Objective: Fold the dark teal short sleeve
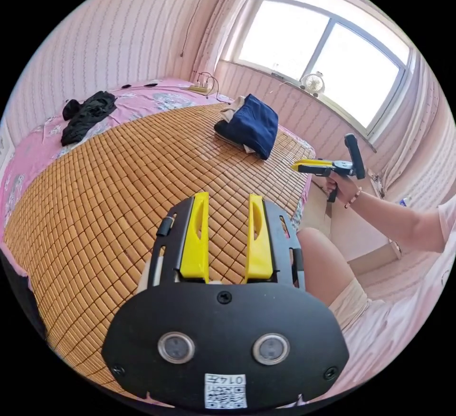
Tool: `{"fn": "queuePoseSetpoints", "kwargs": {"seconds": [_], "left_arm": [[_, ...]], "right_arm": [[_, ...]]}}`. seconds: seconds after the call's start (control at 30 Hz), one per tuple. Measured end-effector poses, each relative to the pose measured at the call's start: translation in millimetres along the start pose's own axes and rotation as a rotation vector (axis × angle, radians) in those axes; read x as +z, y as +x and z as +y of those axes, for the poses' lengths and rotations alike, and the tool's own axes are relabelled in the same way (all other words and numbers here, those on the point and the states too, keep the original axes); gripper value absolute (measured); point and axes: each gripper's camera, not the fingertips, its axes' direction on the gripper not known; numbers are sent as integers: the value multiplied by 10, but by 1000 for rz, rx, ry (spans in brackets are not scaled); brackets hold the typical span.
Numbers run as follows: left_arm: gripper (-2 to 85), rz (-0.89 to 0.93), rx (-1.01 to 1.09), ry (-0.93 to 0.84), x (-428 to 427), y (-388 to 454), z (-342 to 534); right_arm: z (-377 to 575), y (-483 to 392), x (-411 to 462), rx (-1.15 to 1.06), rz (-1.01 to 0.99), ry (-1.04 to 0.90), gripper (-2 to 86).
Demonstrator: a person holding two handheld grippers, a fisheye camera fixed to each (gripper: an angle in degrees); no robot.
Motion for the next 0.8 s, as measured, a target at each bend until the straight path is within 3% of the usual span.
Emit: {"fn": "queuePoseSetpoints", "kwargs": {"seconds": [0.2, 0.37, 0.43, 0.63, 0.8], "left_arm": [[131, 34, 119, -77, 1377, 456, -1180], [137, 158, -62, -149, 2440, 511, -1775], [137, 160, -28, -153, 2708, 641, -1824], [134, 145, 219, -115, 2811, 1186, -1682], [64, 115, 201, 6, 1901, 1103, -1288]], "right_arm": [[-684, 816, 297, 192, 83, 2, 135], [-840, 1432, 431, 383, -169, -15, 76], [-835, 1461, 254, 386, -186, 14, 40], [-827, 997, -797, 145, -373, 200, 20], [-1133, 106, -1289, -108, -517, 183, 16]]}}
